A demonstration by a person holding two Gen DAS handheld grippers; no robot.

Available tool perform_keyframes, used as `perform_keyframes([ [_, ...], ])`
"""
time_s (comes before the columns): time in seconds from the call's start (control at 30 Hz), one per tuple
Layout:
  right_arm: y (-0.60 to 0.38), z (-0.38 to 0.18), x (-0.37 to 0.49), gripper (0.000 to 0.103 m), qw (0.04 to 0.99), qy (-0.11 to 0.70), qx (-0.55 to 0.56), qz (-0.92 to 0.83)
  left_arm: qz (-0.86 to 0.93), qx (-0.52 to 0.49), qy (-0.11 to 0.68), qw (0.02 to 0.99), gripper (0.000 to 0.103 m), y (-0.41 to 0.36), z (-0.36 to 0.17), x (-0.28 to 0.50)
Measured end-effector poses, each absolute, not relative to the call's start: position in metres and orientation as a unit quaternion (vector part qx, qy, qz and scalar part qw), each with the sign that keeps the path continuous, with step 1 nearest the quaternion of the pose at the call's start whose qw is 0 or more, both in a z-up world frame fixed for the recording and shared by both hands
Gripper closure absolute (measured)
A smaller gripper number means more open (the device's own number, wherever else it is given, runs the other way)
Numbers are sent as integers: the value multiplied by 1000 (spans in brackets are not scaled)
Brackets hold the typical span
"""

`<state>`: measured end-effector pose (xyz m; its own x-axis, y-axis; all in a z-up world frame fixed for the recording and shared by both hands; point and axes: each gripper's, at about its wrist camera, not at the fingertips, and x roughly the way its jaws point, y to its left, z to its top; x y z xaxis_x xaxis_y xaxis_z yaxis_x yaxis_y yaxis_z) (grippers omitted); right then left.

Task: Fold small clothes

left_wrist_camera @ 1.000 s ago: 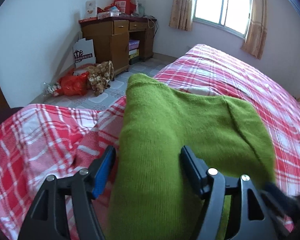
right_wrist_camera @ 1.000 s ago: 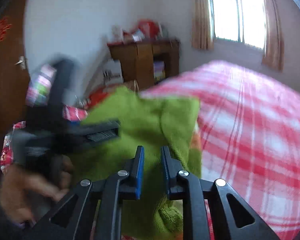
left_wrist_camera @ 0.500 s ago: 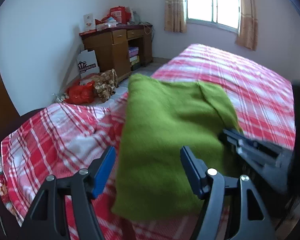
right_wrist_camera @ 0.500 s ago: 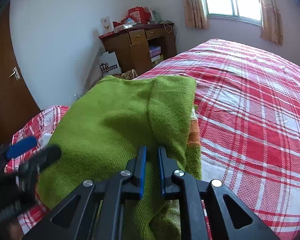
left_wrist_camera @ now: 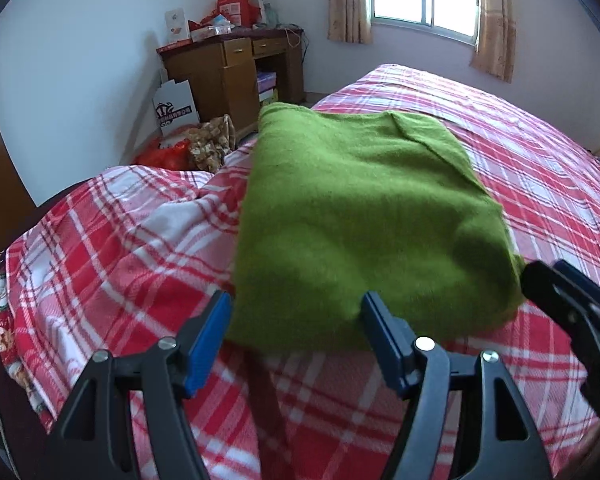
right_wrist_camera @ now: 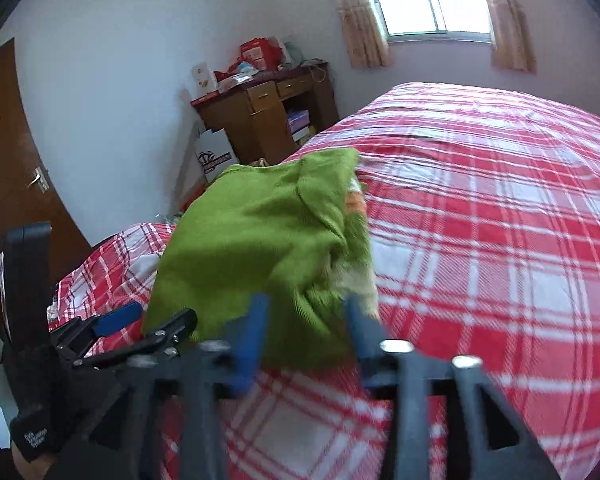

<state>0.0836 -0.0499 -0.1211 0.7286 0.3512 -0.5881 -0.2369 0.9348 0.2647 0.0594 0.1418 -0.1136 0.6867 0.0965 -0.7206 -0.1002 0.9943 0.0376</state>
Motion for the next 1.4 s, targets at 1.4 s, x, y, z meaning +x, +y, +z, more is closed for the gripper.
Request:
perform_keyframes([
  [1.4,-63,-4,-66,30,977,191,43,87,54,34,207,976,0,130,15,-87],
])
